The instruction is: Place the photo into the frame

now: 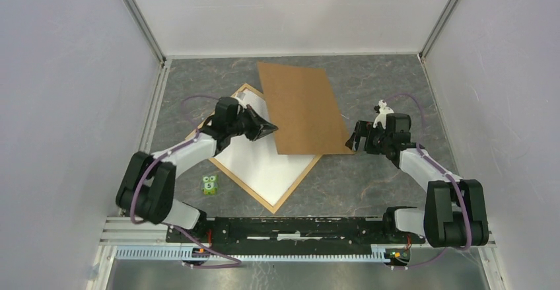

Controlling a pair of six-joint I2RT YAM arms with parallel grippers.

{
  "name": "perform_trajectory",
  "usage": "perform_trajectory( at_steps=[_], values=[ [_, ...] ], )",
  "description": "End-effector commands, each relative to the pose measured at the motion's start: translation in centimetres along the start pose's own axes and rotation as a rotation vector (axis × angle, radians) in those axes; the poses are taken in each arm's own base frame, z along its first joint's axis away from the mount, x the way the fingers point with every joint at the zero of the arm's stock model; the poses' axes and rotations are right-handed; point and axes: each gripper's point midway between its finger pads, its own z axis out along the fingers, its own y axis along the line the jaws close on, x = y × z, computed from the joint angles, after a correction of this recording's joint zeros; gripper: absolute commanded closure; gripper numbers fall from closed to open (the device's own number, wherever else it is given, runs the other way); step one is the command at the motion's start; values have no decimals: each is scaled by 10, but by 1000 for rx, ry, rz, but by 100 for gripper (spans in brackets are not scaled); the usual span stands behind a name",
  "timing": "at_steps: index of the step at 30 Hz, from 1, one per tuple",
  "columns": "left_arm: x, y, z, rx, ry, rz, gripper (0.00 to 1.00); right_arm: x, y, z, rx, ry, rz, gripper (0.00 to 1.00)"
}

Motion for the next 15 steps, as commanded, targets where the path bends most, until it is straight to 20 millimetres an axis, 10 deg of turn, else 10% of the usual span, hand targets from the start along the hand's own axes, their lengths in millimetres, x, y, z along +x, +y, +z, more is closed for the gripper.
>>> perform_trajectory(
  at_steps=[1, 15],
  values=[
    [-8, 18, -41, -48, -101, 97, 98, -17, 32, -6, -143, -48, 42, 2],
    [17, 98, -83, -223, -140, 43, 98, 15, 62, 13, -379, 58, 157, 2]
  ],
)
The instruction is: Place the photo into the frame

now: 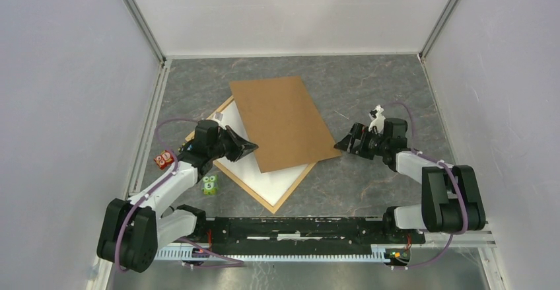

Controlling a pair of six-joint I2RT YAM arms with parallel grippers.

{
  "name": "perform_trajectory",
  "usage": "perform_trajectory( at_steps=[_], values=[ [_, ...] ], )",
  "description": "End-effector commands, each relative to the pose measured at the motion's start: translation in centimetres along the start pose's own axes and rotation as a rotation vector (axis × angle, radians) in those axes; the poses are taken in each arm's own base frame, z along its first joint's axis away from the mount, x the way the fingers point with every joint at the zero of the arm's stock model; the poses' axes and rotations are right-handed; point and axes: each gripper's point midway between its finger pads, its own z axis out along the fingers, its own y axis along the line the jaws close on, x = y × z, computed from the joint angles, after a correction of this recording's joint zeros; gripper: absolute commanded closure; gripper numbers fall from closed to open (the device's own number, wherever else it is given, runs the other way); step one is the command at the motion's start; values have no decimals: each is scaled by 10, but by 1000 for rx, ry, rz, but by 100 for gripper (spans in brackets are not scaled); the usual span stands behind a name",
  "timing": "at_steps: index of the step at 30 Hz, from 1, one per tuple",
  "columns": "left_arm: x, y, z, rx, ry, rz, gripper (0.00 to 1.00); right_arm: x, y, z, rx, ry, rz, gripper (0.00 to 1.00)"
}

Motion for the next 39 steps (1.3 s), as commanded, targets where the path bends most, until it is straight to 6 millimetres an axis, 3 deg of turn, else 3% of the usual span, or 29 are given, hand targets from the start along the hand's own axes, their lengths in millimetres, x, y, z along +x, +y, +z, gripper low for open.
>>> perform_trajectory(
  at_steps=[1, 4, 6, 11, 16, 21, 25, 29, 36, 39],
  values=[
    [4, 38, 0, -118, 8, 75, 98, -6, 11, 9, -88, 28, -40, 2],
    [6, 52, 0, -147, 7, 70, 98, 0, 17, 17, -164, 83, -44, 2],
    [7, 56, 1, -148, 17, 72, 98, 3, 19, 22, -209, 122, -40, 10],
    [10, 59, 5, -137, 39, 90, 98, 7, 21, 30, -265, 145, -7, 19],
    [13, 60, 9, -121, 50, 97, 98, 18, 38, 29, -348, 184, 17, 28],
    [13, 58, 13, -99, 60, 90, 98, 2, 60, 16, -393, 118, 10, 40],
    [18, 59, 15, -81, 73, 74, 98, -14, 74, 8, -425, 52, 17, 43],
    [23, 59, 17, -59, 95, 63, 98, -17, 88, -3, -501, -42, 102, 54],
    [26, 61, 21, -52, 110, 62, 98, -25, 98, -4, -578, -112, 196, 51],
    [27, 61, 24, -43, 121, 48, 98, -31, 111, -10, -646, -160, 233, 52]
  ],
)
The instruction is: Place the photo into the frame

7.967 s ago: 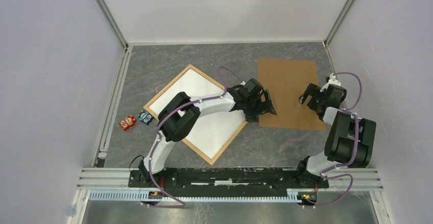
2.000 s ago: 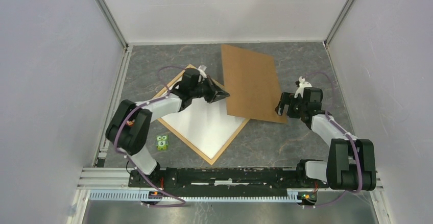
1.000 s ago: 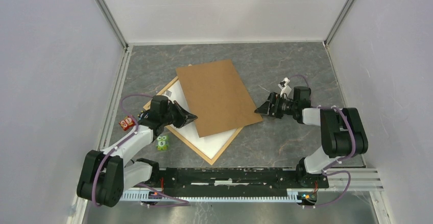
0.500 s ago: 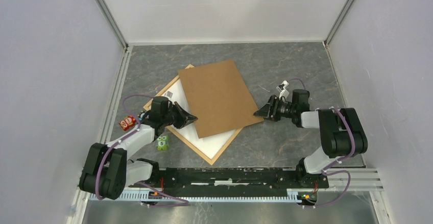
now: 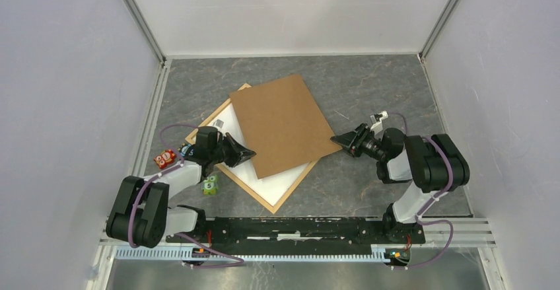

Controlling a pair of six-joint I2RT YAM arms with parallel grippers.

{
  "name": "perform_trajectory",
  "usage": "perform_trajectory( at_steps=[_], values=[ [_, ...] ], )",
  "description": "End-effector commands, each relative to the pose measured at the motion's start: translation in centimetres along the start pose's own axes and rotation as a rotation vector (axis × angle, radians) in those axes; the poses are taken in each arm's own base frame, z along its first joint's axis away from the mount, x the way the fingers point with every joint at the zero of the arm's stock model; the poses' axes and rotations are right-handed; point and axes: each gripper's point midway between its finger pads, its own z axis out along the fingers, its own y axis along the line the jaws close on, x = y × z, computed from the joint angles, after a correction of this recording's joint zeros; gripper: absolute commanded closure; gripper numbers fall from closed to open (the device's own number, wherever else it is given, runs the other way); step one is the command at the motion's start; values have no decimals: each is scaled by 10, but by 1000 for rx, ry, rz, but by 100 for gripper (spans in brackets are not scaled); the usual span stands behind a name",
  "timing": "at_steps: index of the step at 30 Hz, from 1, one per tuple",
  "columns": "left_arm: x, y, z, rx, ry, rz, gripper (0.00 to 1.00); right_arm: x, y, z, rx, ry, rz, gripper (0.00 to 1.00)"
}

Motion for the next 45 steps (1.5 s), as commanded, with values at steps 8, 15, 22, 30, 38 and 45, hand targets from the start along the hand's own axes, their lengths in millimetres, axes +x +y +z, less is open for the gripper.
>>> perform_trajectory(
  at_steps=[8, 15, 22, 30, 38, 45],
  values=[
    [18, 4, 6, 27, 79, 28, 98, -2, 69, 22, -266, -36, -63, 53],
    [18, 0, 6, 38, 84, 23, 98, -5, 71, 38, -256, -47, -90, 56],
    [13, 4, -2, -33, 80, 41, 80, -18, 63, 51, -193, -75, -164, 84],
    [-7, 6, -43, -166, -38, 118, 21, -14, 70, 67, -300, 20, -197, 100],
    [-36, 4, -88, -295, -142, 162, 5, -14, 65, 79, -338, 124, -144, 100],
    [-37, 44, -93, -503, -181, -45, 0, -12, 59, 82, -284, 209, -129, 100]
  ],
)
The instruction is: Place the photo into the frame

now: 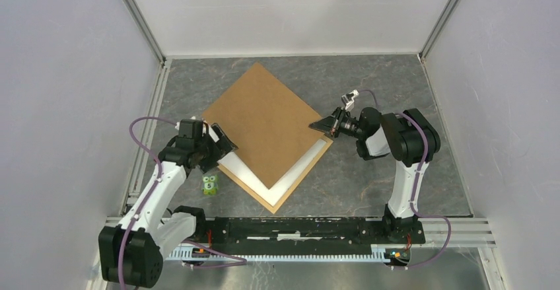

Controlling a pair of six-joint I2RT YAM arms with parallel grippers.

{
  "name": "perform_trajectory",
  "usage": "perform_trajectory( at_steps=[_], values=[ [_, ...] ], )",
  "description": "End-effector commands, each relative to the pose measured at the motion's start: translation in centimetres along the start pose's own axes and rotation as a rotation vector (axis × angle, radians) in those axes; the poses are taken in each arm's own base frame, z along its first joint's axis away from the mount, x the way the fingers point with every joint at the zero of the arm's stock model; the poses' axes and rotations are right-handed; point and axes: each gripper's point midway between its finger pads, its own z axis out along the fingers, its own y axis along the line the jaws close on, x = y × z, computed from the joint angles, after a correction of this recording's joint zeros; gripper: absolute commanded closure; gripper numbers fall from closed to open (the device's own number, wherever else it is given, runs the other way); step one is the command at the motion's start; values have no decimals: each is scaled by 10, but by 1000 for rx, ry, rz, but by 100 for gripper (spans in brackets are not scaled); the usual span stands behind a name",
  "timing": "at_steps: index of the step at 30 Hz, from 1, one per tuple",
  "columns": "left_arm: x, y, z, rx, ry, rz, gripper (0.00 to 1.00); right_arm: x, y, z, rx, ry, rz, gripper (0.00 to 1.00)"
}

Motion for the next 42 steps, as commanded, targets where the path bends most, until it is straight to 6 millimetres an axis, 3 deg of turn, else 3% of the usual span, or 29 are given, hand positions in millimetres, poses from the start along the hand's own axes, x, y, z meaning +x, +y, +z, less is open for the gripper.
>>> perform_trajectory(
  at_steps=[1, 7, 13, 16, 22, 28, 33, 42],
  values=[
    [11, 36, 9, -187, 31, -125, 0, -6, 26, 1, -66, 62, -74, 100],
    [13, 30, 33, -117, 24, -188, 0, -8, 34, 2, -60, 96, -65, 100],
    [3, -1, 48, 89, -16, -139, 0, -6, 22, 0, 29, 150, -77, 100],
    [0, -3, 52, 112, -31, -136, 0, -5, 12, -2, 93, 172, -118, 100],
    [3, -2, 69, 97, 18, -118, 0, -2, 13, -4, 87, 190, -132, 100],
    [0, -7, 70, 115, 18, -115, 0, -5, 6, 0, 107, 207, -156, 100],
    [4, -6, 72, 108, 41, -116, 0, -10, -14, 5, 187, 281, -213, 100],
    [5, -10, 72, 107, 75, -110, 0, -12, -21, -1, 245, 324, -248, 100]
  ],
)
